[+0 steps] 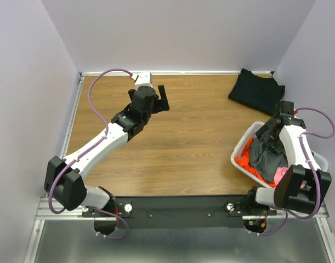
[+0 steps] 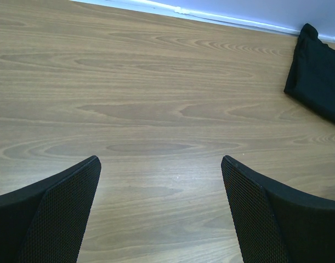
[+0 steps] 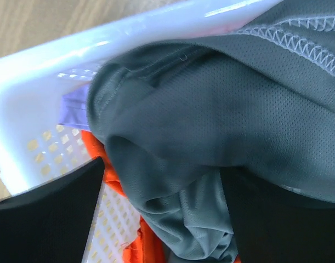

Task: Fold and stack the t-shirts
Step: Grab the tshirt from the pile

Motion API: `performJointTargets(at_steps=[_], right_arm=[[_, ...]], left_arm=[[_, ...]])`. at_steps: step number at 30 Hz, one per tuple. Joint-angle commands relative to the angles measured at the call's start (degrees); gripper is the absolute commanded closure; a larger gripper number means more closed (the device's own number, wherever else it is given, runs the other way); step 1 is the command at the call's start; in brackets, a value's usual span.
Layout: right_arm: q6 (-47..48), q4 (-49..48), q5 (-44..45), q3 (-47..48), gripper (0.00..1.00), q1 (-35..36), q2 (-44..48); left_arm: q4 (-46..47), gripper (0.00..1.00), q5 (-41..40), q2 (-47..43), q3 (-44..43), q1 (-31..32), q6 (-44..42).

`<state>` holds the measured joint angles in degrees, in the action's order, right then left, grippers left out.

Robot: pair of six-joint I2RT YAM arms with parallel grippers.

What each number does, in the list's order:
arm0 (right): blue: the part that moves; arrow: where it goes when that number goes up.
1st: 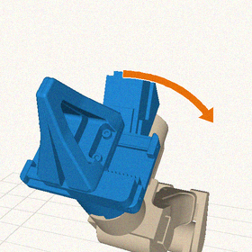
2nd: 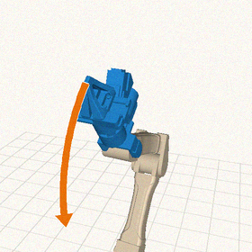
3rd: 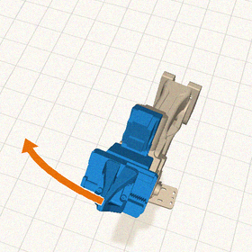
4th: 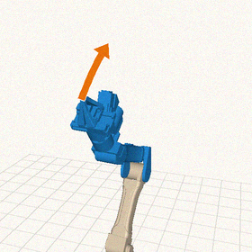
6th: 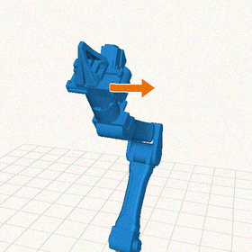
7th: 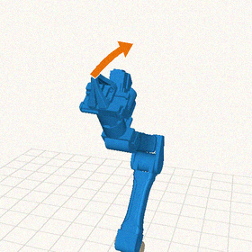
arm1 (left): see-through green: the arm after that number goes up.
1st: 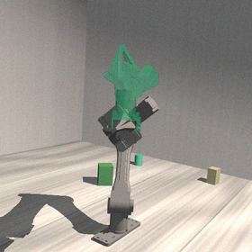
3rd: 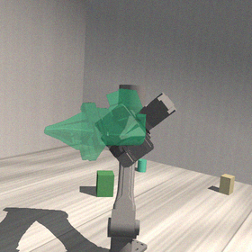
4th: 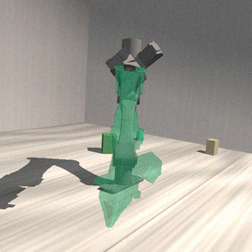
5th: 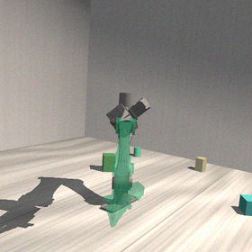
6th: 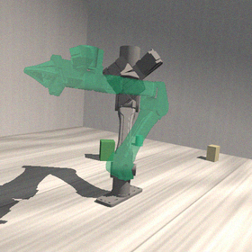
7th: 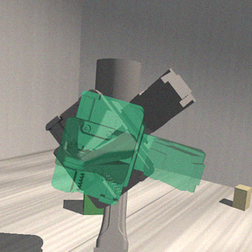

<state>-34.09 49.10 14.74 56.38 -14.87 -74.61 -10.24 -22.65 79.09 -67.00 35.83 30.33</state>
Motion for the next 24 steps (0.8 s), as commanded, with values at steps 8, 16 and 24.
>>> performJointTargets(at_steps=[8,16,24], right_arm=[[0.69,2.13,-0.68,-0.05,0.86,-0.33,2.18],[2.62,10.66,4.93,17.78,0.99,-0.33,4.82],[0.08,2.07,-10.11,34.14,1.00,-0.16,6.23]], left_arm=[[1.54,0.02,1.30,0.19,0.12,-0.68,-0.97],[3.38,0.02,3.14,0.80,-2.69,-0.85,0.08],[3.21,0.02,4.54,2.12,-7.44,-1.20,-1.85]])
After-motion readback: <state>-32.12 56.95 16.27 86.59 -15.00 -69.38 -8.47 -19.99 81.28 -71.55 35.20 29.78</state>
